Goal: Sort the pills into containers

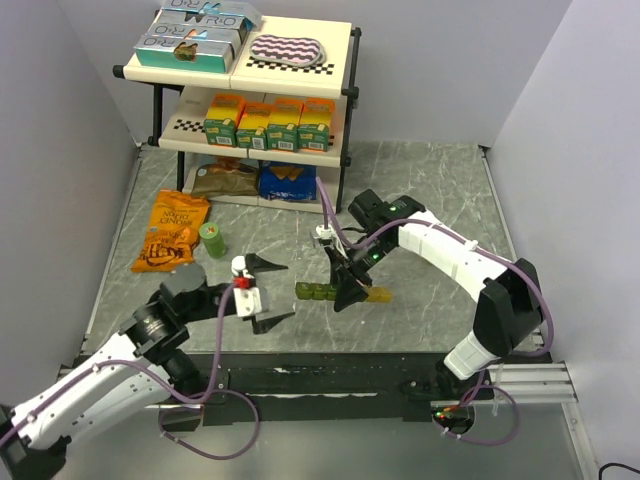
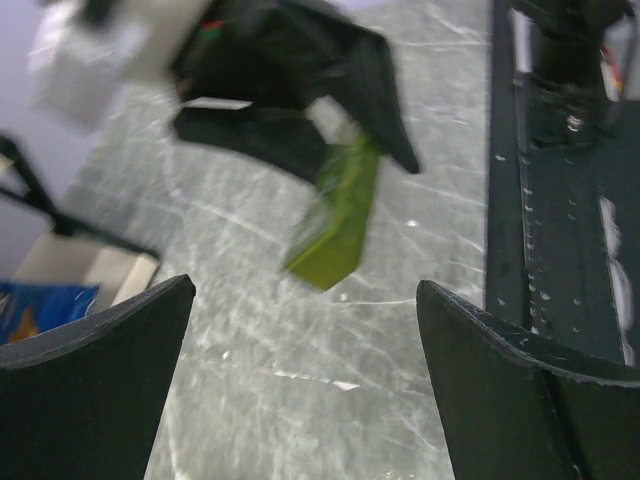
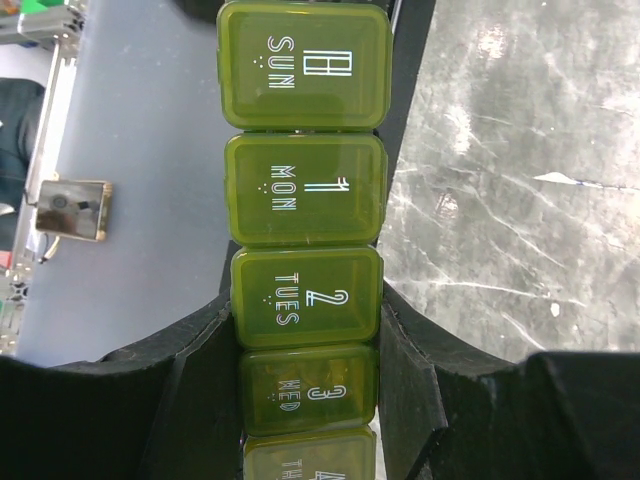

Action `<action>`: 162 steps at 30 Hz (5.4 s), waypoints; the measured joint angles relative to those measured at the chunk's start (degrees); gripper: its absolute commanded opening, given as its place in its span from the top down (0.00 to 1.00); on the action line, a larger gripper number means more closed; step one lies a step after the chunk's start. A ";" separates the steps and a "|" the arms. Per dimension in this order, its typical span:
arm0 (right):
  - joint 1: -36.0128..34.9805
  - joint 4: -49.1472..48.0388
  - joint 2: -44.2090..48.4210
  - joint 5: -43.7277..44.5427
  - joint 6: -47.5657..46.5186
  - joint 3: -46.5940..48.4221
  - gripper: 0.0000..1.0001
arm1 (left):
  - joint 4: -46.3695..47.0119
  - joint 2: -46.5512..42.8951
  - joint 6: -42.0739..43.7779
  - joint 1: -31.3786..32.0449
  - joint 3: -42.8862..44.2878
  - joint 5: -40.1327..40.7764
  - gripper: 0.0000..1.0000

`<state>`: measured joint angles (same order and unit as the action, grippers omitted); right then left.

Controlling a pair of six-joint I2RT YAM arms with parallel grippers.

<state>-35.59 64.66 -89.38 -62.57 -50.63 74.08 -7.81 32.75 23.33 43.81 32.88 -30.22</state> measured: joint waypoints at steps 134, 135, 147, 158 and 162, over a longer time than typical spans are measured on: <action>-3.15 -31.08 17.20 27.85 14.29 -3.80 0.13 | 9.77 12.22 -15.80 22.29 1.42 14.05 0.99; -2.78 -29.86 17.77 26.88 13.46 -3.78 0.07 | 8.37 12.61 -14.10 22.29 2.29 14.34 0.99; -1.75 -9.35 21.97 16.33 1.36 -3.85 0.02 | -2.38 14.45 0.13 23.12 4.85 19.02 0.99; -1.75 -3.43 14.97 12.24 -4.50 -5.03 0.01 | -6.58 14.25 8.70 27.85 8.37 19.63 0.99; -1.75 -1.01 11.80 9.29 -5.97 -5.05 0.02 | -8.94 14.95 12.39 29.90 9.90 20.81 0.99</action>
<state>-37.34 63.66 -77.58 -53.28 -56.60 69.04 -16.75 47.70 35.73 73.71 42.78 -9.41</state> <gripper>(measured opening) 0.990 0.339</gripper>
